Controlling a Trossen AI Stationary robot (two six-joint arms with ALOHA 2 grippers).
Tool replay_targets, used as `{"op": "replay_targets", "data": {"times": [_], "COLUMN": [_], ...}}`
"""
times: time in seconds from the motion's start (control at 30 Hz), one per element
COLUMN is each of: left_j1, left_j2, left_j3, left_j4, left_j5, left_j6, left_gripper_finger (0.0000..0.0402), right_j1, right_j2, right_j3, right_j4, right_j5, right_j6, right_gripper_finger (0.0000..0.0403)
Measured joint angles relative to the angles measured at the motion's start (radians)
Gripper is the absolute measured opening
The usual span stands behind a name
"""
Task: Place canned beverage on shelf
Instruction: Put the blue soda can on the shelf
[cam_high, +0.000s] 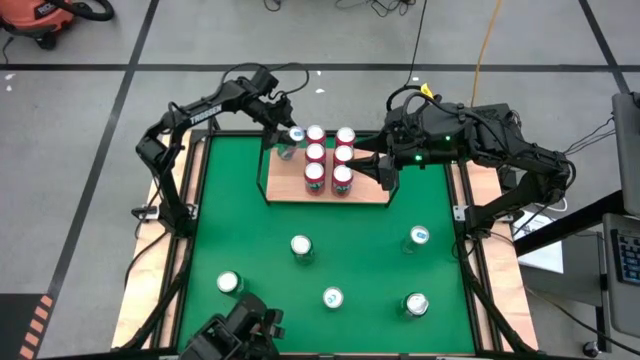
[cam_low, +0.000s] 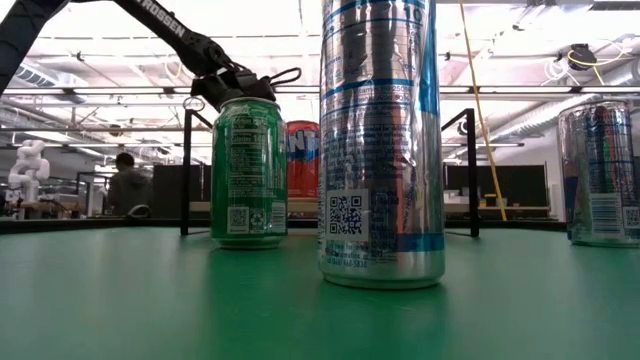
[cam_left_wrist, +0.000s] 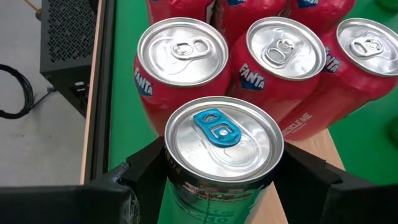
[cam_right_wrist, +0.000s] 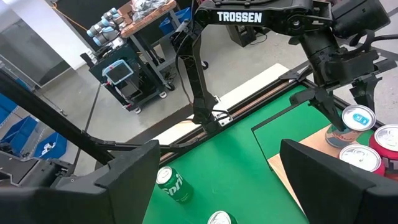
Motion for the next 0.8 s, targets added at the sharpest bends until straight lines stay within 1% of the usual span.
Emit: {"op": "replay_targets", "data": {"times": [0.33,0.4,0.63,0.73,0.8], "left_j1": [-0.009,-0.009,-0.009,-0.010,-0.010], "left_j2": [-0.002,-0.003,-0.008,-0.010,-0.011], "left_j3": [0.000,0.000,0.000,0.001,0.001], "left_j4": [-0.006,-0.018,-0.024,-0.034,-0.041], "left_j5": [-0.014,-0.028,-0.051,-0.055,-0.063], "left_j6": [0.000,0.000,-0.001,-0.001,-0.001], "left_gripper_finger": [0.0243,0.0251,0.0300,0.0301,0.0293], "right_j1": [0.000,0.000,0.000,0.000,0.000], "right_j2": [0.000,0.000,0.000,0.000,0.000], "right_j3": [0.000,0.000,0.000,0.000,0.000], "right_j4": [0.000,-0.001,-0.007,-0.007,-0.007], "right_j5": [-0.001,-0.001,-0.002,-0.002,-0.002], "right_j6": [-0.003,-0.003,-0.003,-0.003,-0.003], "right_gripper_finger": [0.0322,0.0322,0.0322,0.0322,0.0322]}}
